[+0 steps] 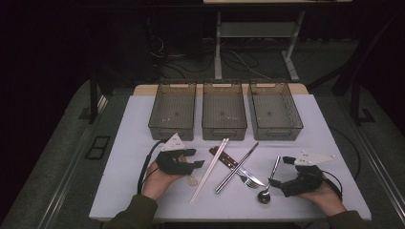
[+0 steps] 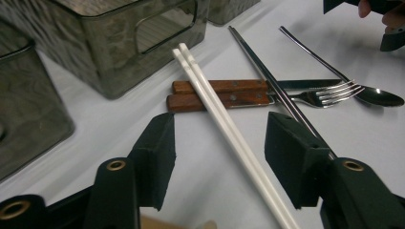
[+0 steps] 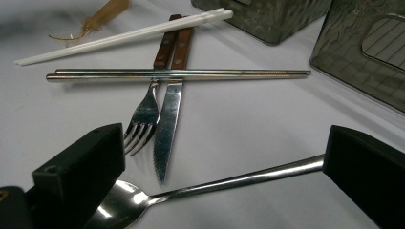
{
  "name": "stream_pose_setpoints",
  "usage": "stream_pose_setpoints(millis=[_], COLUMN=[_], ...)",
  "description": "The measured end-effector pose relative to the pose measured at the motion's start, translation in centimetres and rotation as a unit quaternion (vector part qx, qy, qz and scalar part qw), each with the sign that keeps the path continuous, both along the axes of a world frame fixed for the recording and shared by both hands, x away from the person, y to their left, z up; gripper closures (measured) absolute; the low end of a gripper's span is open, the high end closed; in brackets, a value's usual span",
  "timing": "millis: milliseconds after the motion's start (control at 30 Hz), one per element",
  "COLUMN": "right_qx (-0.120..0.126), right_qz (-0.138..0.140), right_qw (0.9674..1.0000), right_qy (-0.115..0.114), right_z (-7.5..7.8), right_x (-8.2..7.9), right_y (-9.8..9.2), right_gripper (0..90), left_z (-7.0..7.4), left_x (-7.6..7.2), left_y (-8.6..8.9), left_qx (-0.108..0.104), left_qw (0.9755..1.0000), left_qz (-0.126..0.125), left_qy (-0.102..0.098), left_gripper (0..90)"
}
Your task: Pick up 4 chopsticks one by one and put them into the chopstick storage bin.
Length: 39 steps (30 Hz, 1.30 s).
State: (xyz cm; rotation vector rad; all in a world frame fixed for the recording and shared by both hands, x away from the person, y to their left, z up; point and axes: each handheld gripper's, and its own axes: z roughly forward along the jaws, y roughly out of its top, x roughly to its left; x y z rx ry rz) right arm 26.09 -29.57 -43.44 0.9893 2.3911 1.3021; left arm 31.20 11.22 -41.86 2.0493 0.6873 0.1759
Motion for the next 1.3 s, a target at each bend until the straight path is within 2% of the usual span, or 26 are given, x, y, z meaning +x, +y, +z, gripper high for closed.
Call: stream_pose_setpoints(millis=[267,667,867,1133,1300], right_qx=[-0.001,-0.002,-0.003,-0.003,-0.005], right_qz=[-0.003,-0.006,-0.006,-0.006,-0.005], right_qw=[1.0,1.0,1.0,1.0,1.0], right_qy=[-0.001,-0.002,-0.002,-0.003,-0.002], right_z=[0.0,0.0,-0.1,0.0,-0.1], right_x=[0.0,0.0,0.0,-0.1,-0.1], right_y=[-0.1,-0.1,-0.1,-0.1,0.0], right_gripper=[0.5,0.5,0.5,0.5,0.5], left_z=[-0.1,-0.7,-0.9,-1.5,-1.8], left_x=[0.8,2.0,2.4,2.2,2.2], left_y=[-1.8,-3.7,-4.9,-5.3,-5.5], left_qx=[0.009,0.014,0.03,0.052,0.063], left_qw=[0.9999,0.9997,0.9992,0.9978,0.997], left_qz=[-0.005,-0.008,-0.005,-0.003,-0.002], left_qy=[0.01,0.02,0.026,0.042,0.044], left_gripper=[49.4,51.8,53.4,55.7,57.4])
